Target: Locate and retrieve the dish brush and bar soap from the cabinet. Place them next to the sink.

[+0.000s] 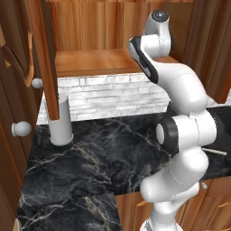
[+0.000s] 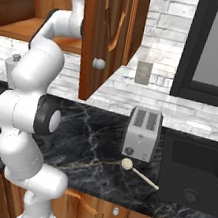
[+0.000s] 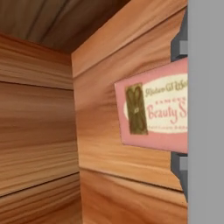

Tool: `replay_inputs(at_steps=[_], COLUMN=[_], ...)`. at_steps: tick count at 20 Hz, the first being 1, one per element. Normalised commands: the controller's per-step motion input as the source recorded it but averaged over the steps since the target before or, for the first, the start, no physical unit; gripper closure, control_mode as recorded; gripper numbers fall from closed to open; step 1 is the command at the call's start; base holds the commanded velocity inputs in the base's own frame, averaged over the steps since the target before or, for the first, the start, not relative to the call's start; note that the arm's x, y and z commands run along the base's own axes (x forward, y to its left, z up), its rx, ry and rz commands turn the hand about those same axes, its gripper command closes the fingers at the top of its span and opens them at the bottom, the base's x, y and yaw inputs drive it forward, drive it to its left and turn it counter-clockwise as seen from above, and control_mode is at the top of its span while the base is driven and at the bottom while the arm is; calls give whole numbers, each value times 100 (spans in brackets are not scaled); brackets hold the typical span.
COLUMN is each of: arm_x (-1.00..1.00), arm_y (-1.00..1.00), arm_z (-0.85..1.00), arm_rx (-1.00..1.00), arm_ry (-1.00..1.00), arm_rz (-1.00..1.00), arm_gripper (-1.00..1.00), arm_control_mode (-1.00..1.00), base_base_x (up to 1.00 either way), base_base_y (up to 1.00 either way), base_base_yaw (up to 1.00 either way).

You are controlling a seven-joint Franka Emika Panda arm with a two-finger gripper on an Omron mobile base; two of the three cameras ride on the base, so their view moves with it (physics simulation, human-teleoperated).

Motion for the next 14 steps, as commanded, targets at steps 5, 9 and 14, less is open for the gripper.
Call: replay_inputs(at_steps=[5,9,14], arm_x=[-60,-66,-73], arm_y=[7,5,6], arm_z=[0,0,0], arm_rx=[0,0,1], arm_ry=[-6,-8,-9], arm_rz=[-1,-1,-1], arm_gripper=[100,100,100], arm_control_mode=[-100,-100,-100], base_base_x=[0,0,0], base_base_y=[0,0,0], base_base_yaw=[0,0,0])
